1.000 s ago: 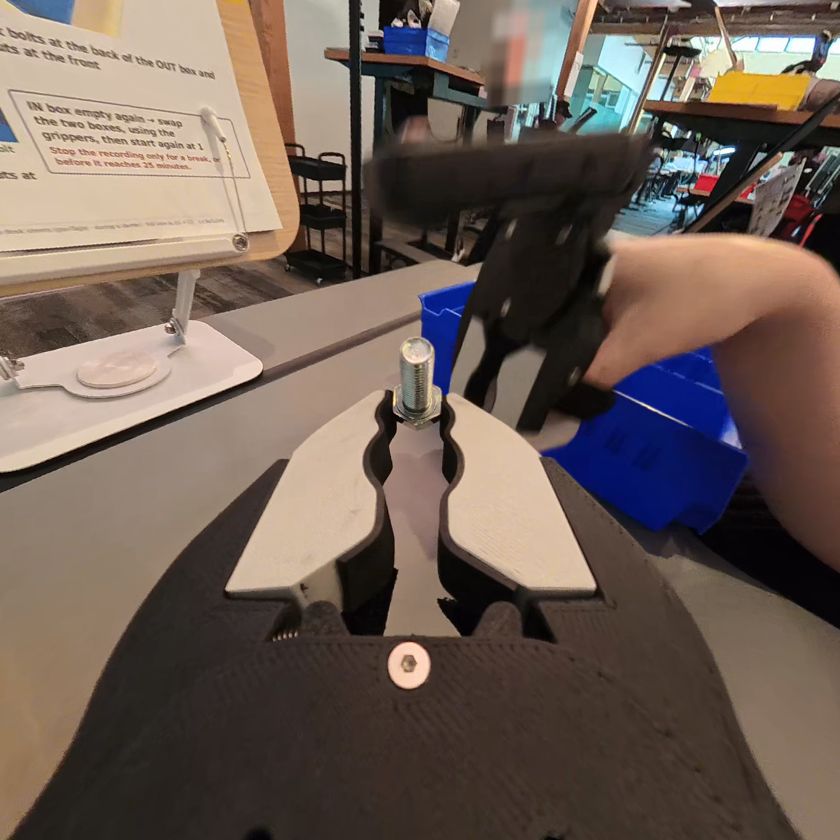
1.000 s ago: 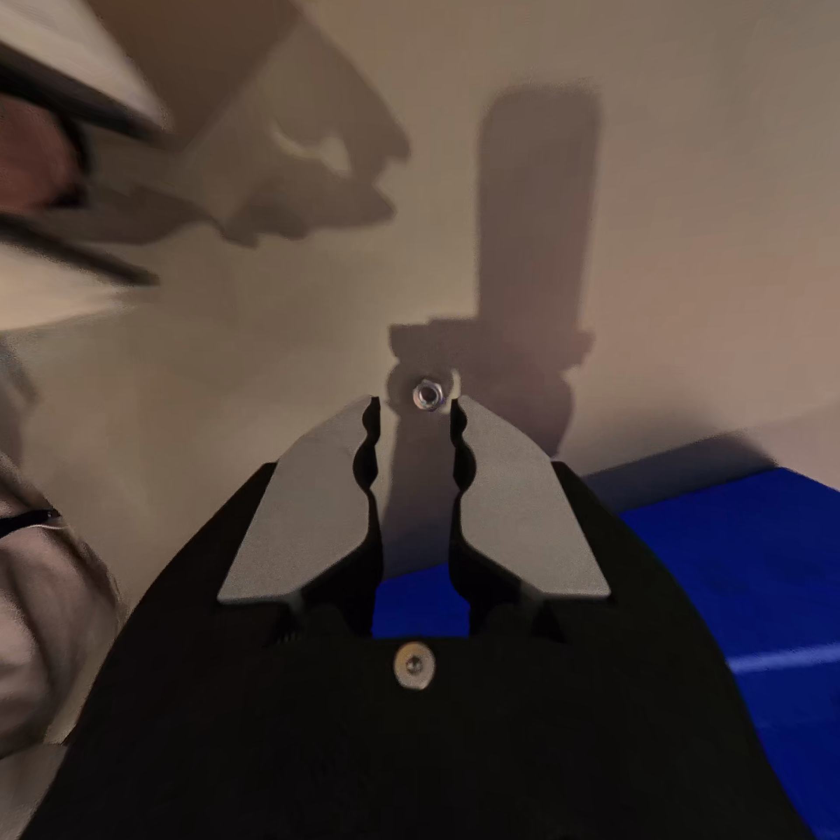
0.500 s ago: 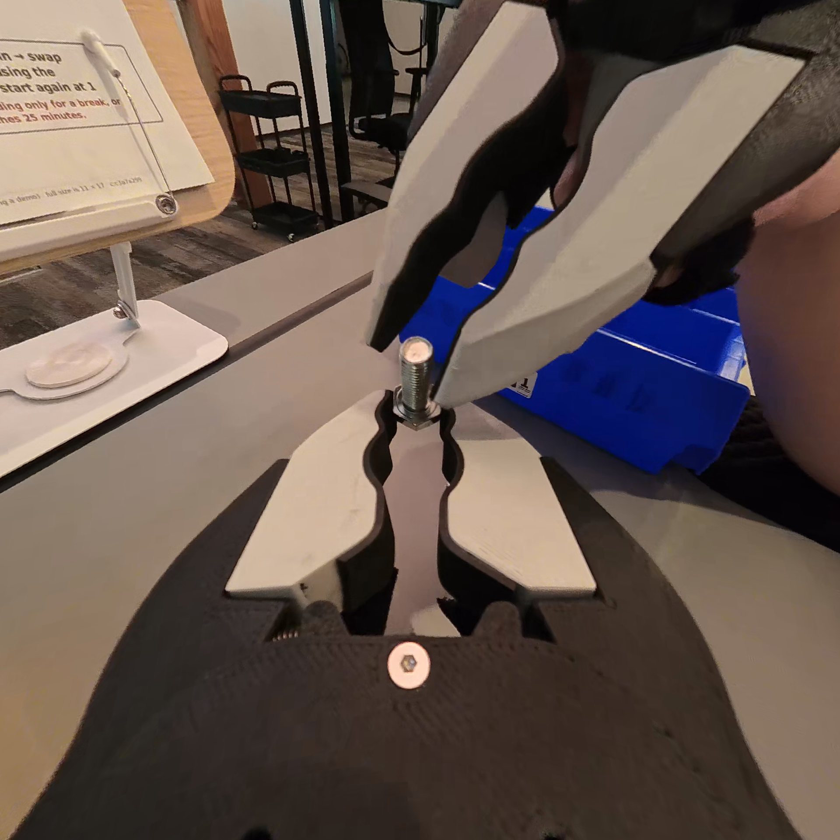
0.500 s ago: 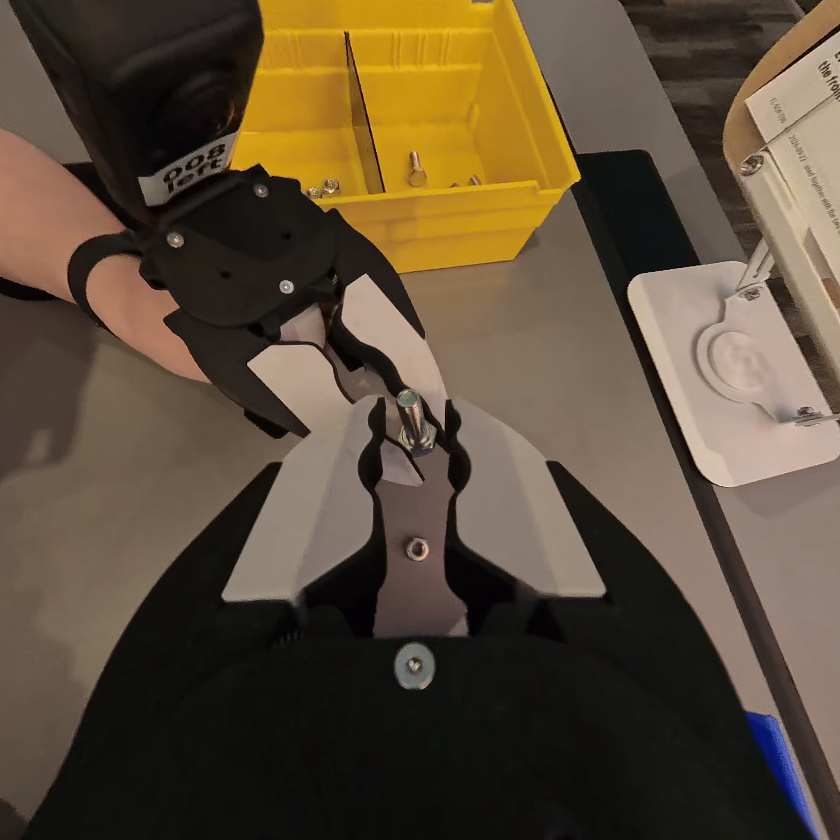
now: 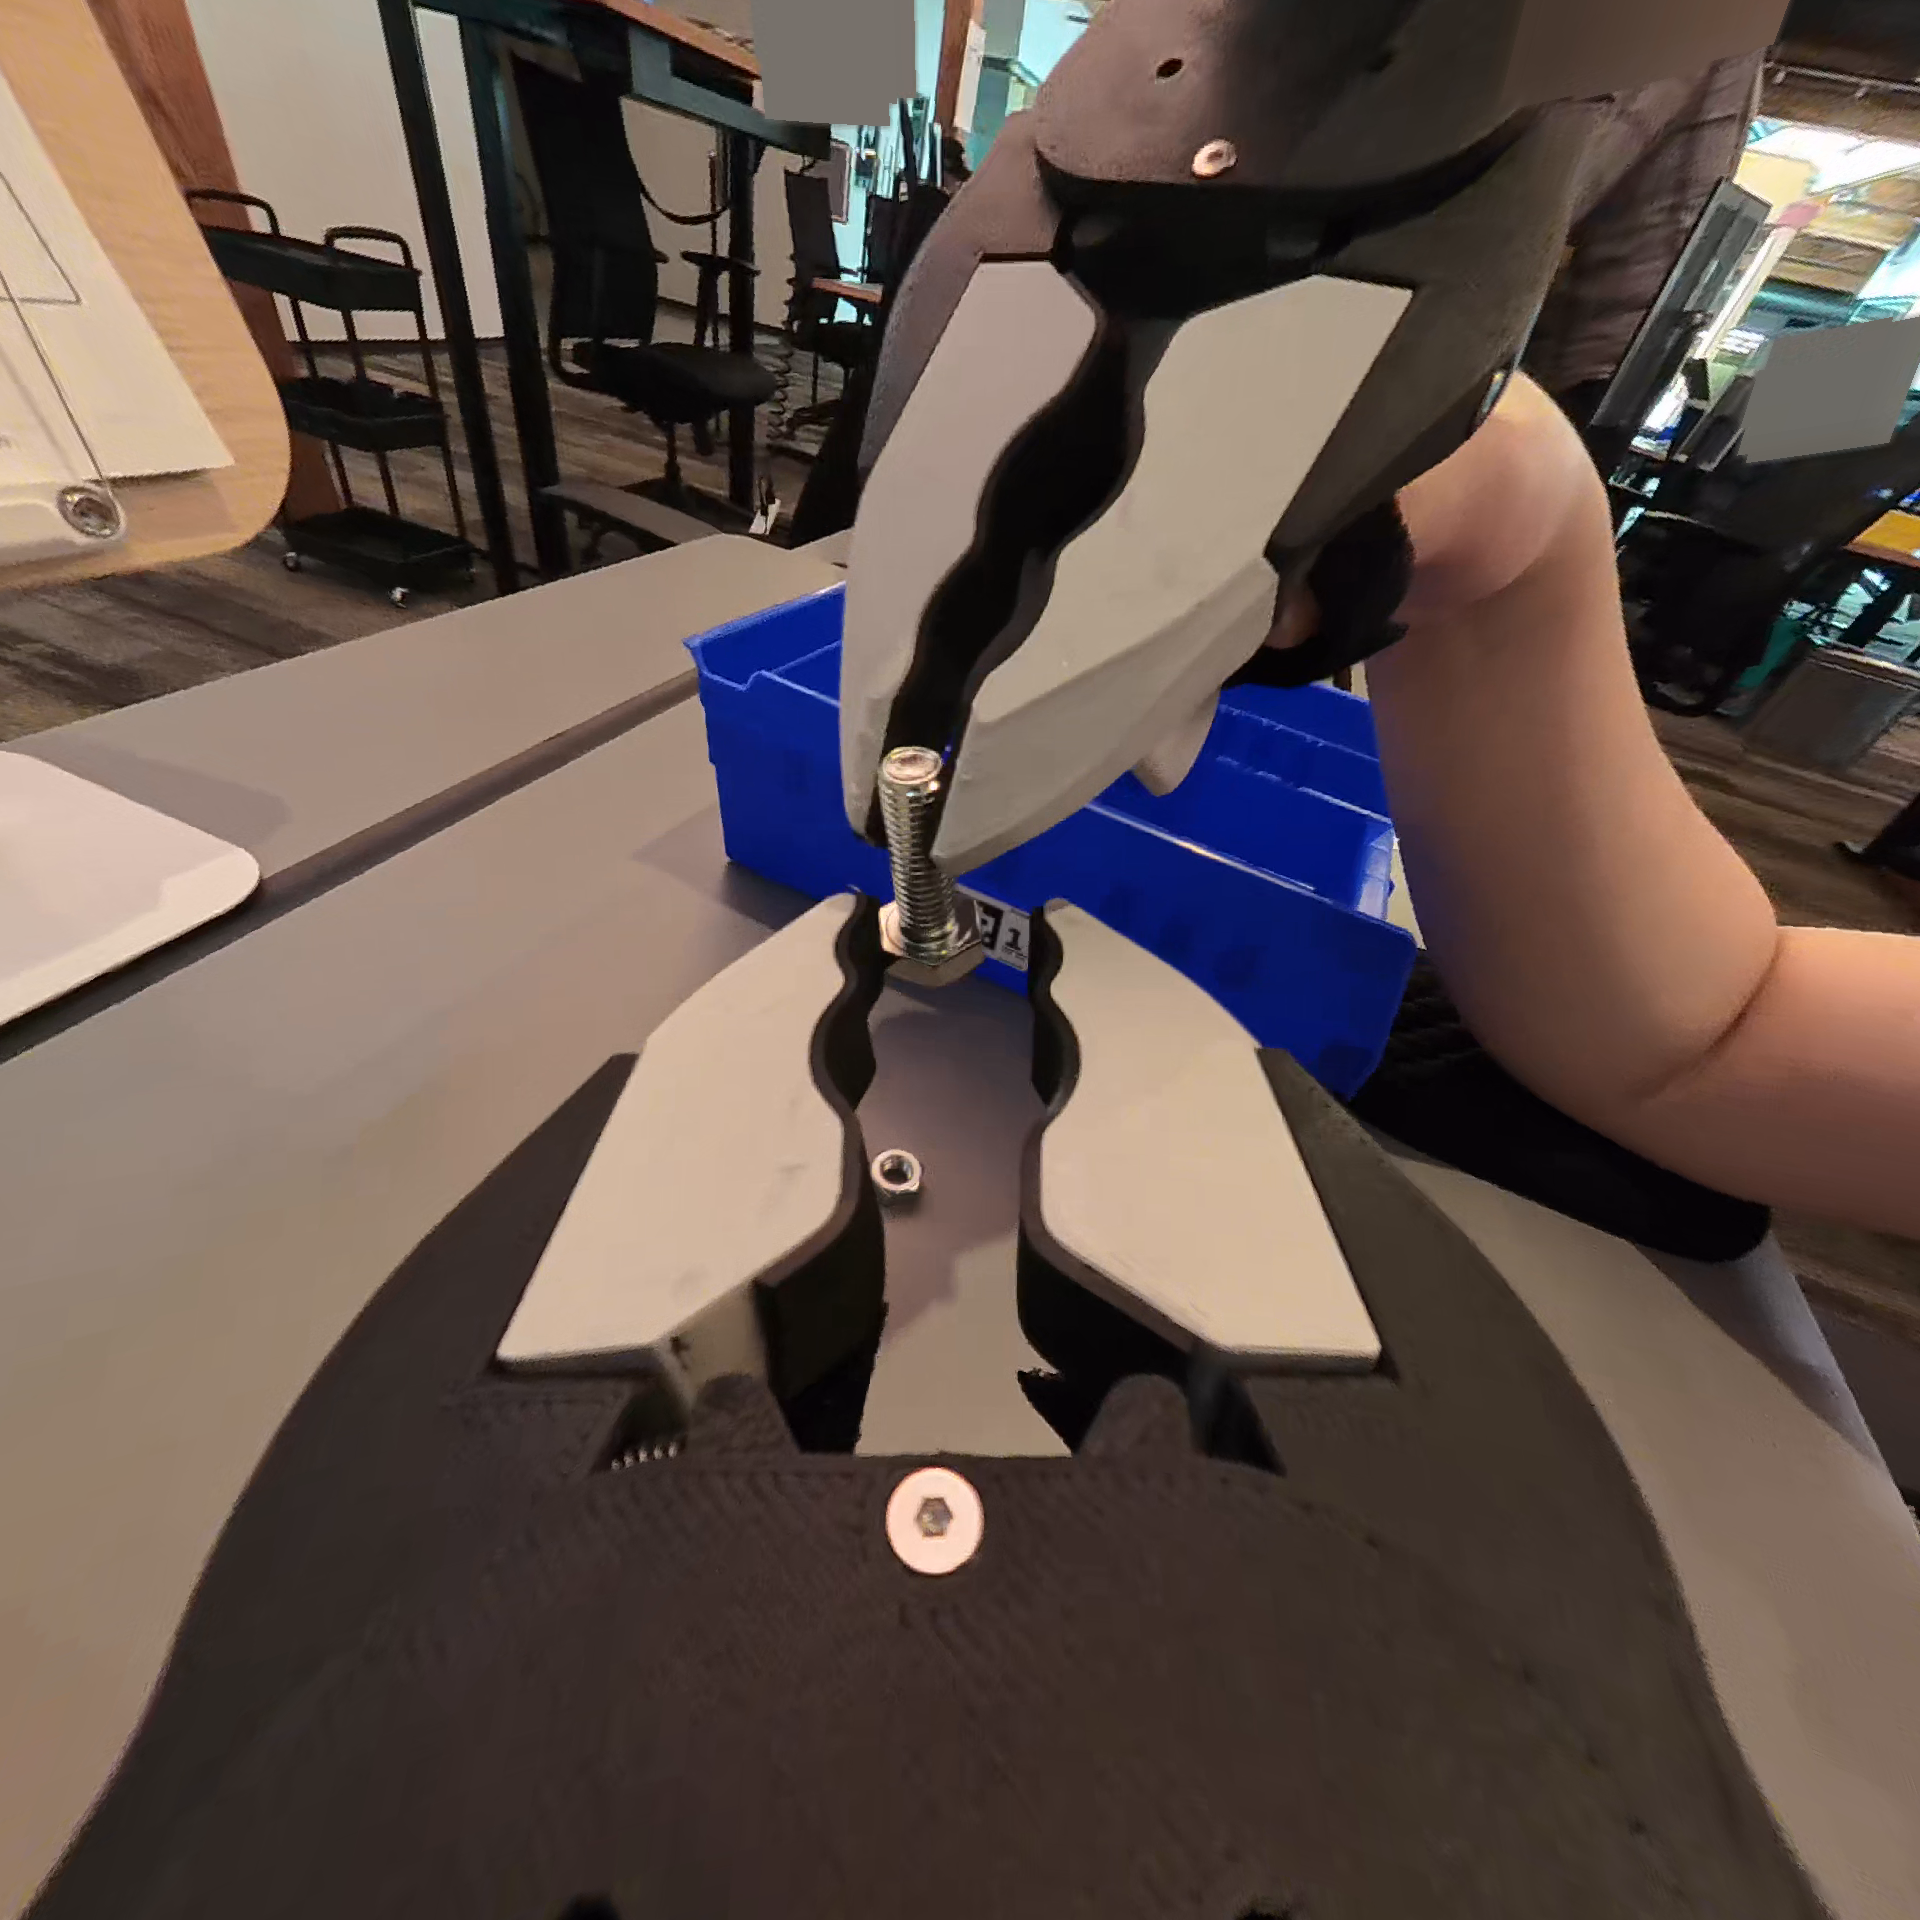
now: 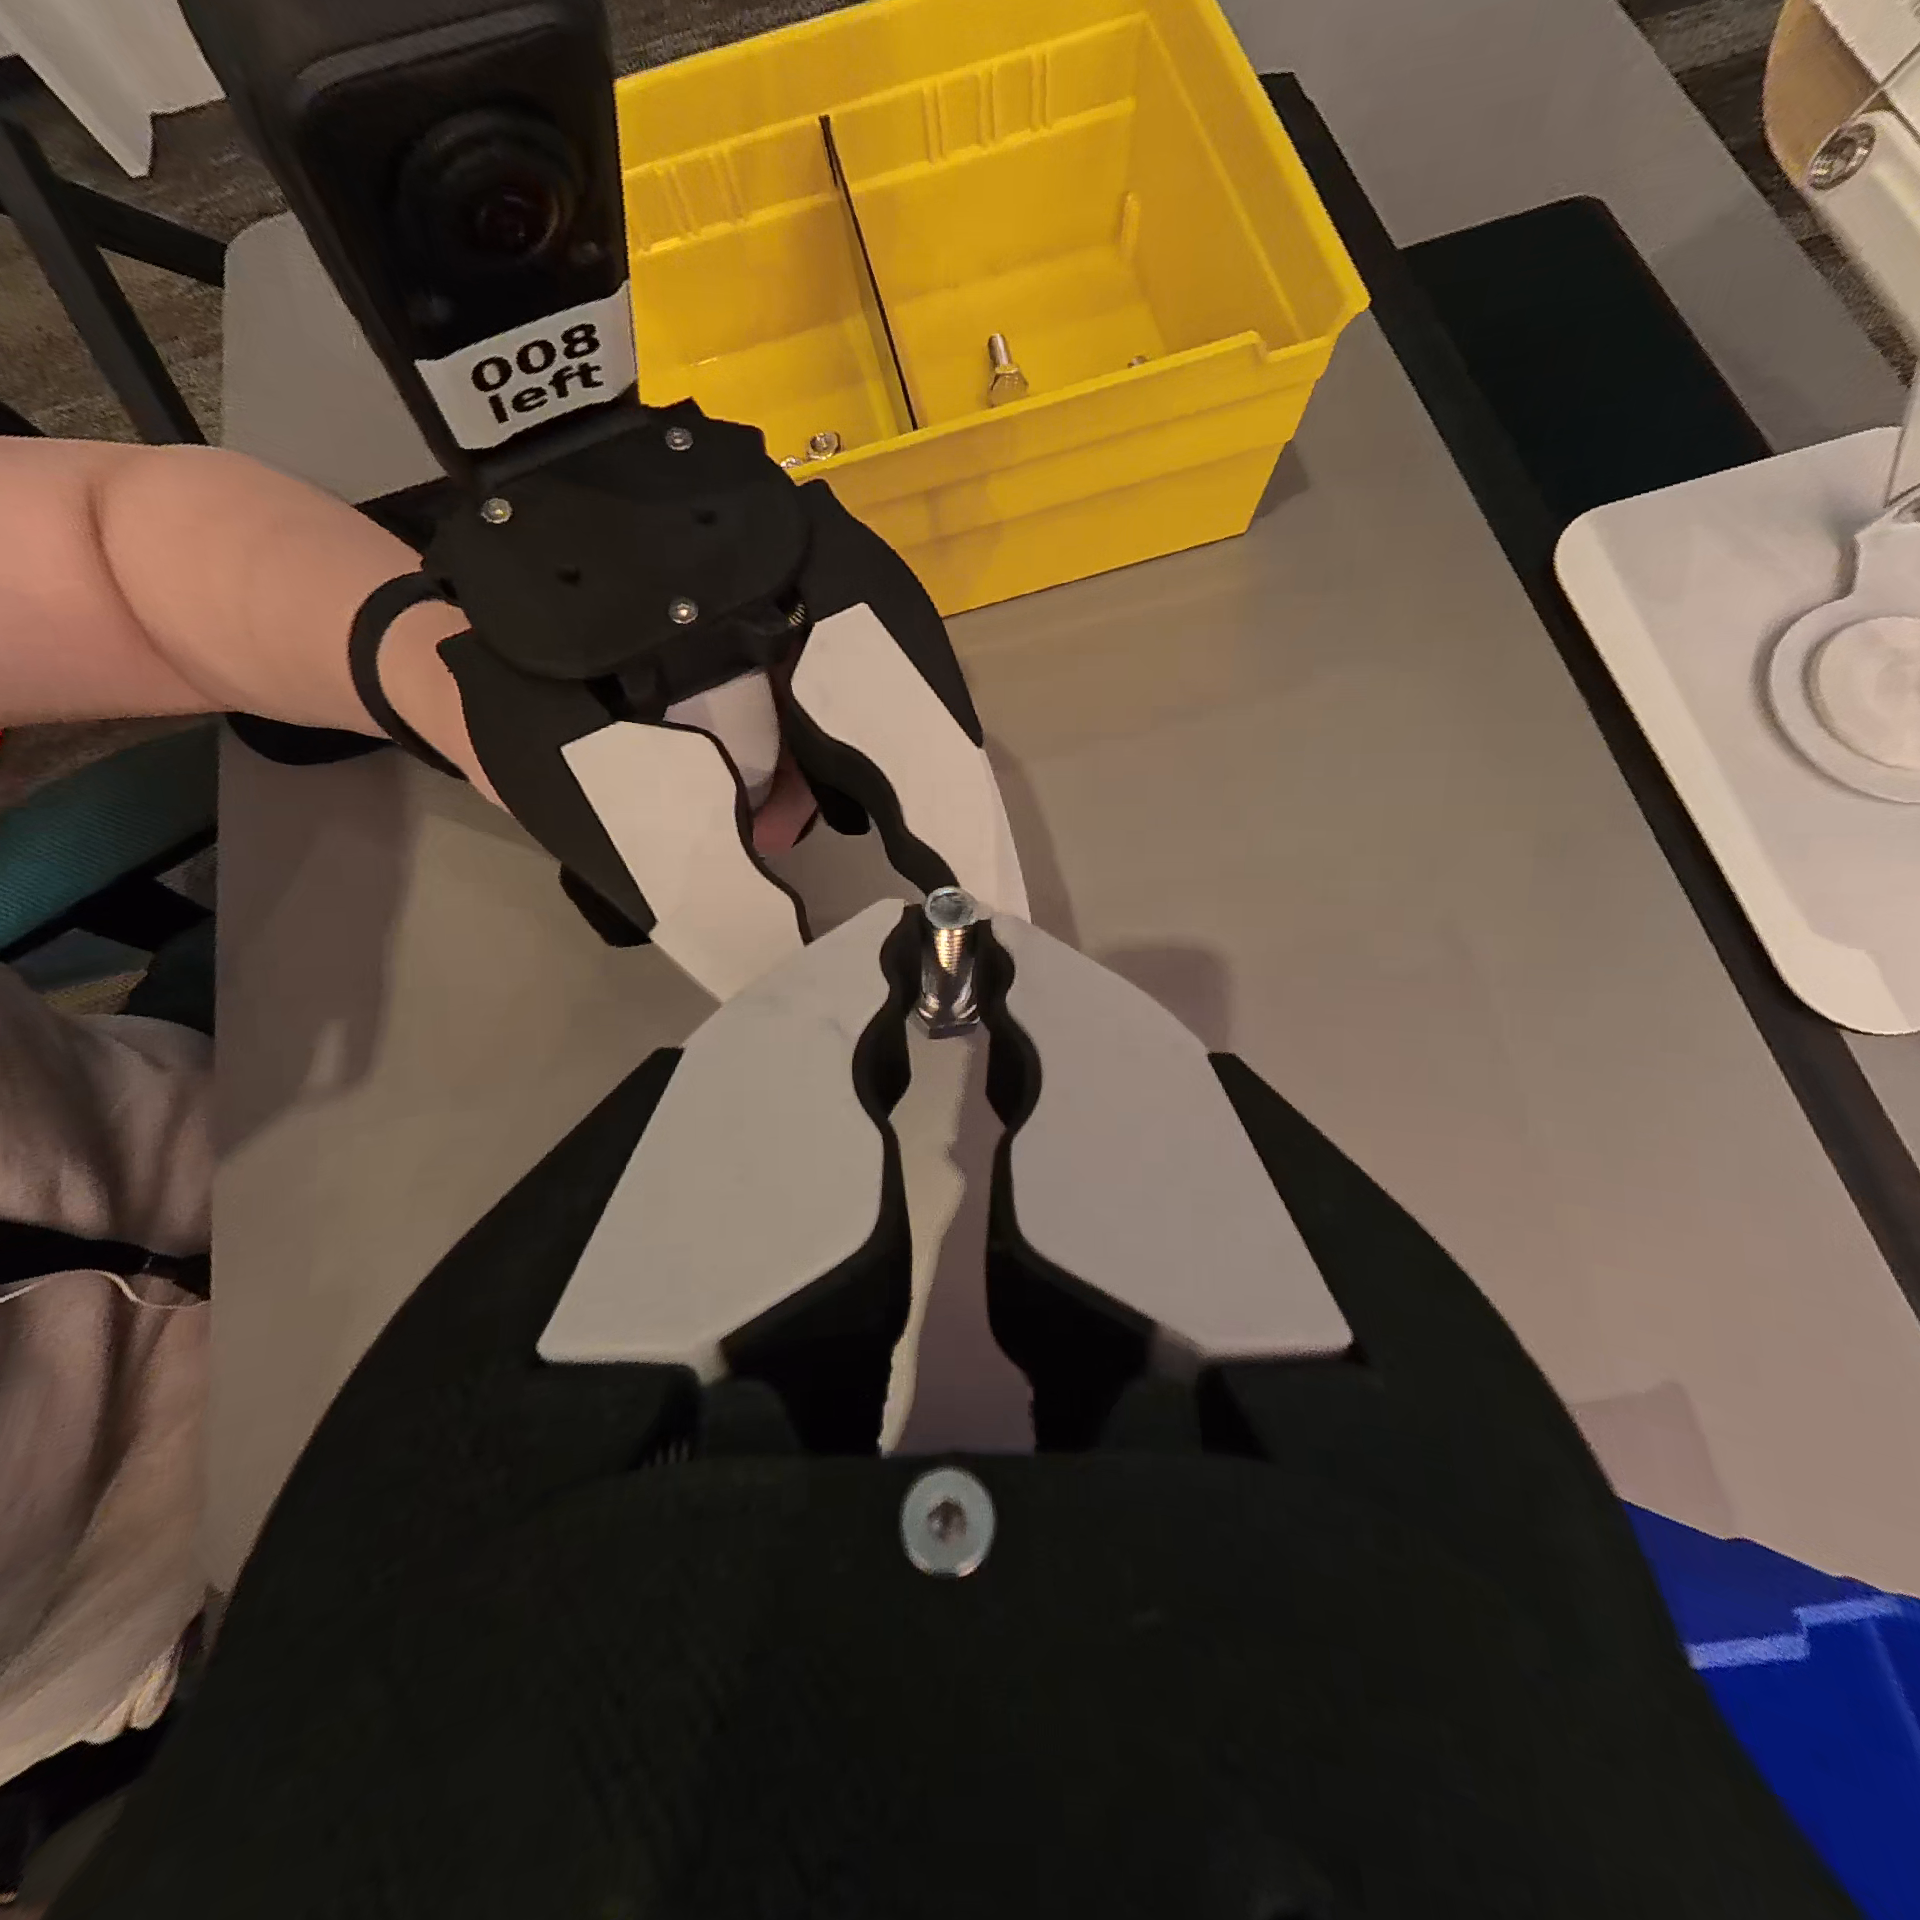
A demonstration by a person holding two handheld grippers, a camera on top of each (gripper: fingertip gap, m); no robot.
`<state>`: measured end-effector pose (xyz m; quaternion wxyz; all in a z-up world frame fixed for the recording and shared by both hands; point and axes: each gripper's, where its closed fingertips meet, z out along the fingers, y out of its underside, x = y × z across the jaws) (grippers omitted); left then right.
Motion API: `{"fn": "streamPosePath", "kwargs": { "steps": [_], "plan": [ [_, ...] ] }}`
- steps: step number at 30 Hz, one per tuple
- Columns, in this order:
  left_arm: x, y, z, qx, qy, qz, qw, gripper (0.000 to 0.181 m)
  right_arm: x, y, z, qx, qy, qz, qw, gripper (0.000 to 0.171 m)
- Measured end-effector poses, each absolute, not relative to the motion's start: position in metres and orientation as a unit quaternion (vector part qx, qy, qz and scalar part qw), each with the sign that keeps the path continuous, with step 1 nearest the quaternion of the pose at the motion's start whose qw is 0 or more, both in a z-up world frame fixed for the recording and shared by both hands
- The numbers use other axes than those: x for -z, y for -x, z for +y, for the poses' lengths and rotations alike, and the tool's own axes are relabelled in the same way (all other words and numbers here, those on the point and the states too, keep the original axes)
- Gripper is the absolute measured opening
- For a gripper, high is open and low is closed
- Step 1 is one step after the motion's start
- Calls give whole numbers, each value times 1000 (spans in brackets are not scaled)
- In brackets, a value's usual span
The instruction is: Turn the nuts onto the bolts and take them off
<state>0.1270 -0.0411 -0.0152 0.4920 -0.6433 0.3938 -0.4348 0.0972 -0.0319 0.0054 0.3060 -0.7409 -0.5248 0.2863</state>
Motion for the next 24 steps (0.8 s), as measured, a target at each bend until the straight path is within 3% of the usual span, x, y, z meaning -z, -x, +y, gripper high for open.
{"fn": "streamPosePath", "kwargs": {
  "steps": [7,11,21,24],
  "plan": [
    [5,-126,-45,456,625,393,496,28,-10,-97,-37,-296,742,-520,302,10],
    [-4,-123,-47,501,611,376,484,10,-15,-93,-42,-326,743,-507,291,10],
    [-2,-124,-50,520,625,373,447,9,-13,-94,-44,-347,757,-484,268,10],
    [-4,-122,-51,505,635,378,445,9,-23,-92,-42,-336,731,-509,305,12]
  ]
}}
